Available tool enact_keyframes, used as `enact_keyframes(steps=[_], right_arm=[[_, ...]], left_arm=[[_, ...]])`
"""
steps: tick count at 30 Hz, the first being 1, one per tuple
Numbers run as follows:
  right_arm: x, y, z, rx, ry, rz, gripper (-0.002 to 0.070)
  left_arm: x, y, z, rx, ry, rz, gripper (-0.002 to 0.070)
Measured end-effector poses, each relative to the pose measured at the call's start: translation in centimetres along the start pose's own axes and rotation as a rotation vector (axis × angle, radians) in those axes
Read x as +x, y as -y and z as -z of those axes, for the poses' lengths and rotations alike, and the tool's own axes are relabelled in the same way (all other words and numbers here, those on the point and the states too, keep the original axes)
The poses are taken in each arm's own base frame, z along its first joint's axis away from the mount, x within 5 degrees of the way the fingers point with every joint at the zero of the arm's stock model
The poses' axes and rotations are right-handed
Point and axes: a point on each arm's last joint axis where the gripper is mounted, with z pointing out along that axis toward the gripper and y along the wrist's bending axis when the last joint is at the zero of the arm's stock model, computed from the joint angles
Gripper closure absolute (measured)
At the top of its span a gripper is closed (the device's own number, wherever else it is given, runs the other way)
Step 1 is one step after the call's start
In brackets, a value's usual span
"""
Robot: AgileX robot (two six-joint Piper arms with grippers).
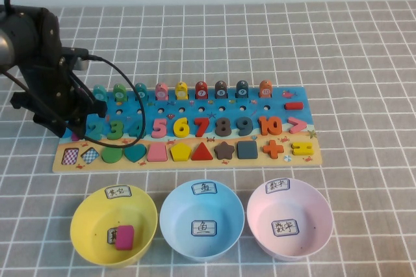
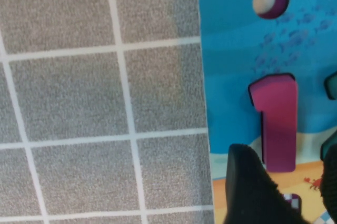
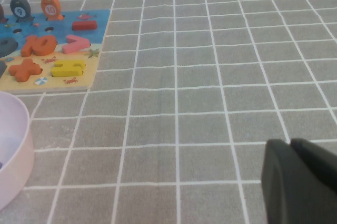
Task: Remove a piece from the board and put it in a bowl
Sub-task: Pick up the "number 1"
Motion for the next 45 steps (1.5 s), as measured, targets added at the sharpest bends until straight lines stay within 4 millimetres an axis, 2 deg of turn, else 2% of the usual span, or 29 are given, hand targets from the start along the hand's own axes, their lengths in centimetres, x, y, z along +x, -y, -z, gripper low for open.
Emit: enact_keyframes(steps=[45], right_arm=[[0.00,0.00,0.00,0.000,0.000,0.000,0.0694]], left_arm=[[0.01,0.02,-0.24,0.000,-0.007,0.030,0.0411]])
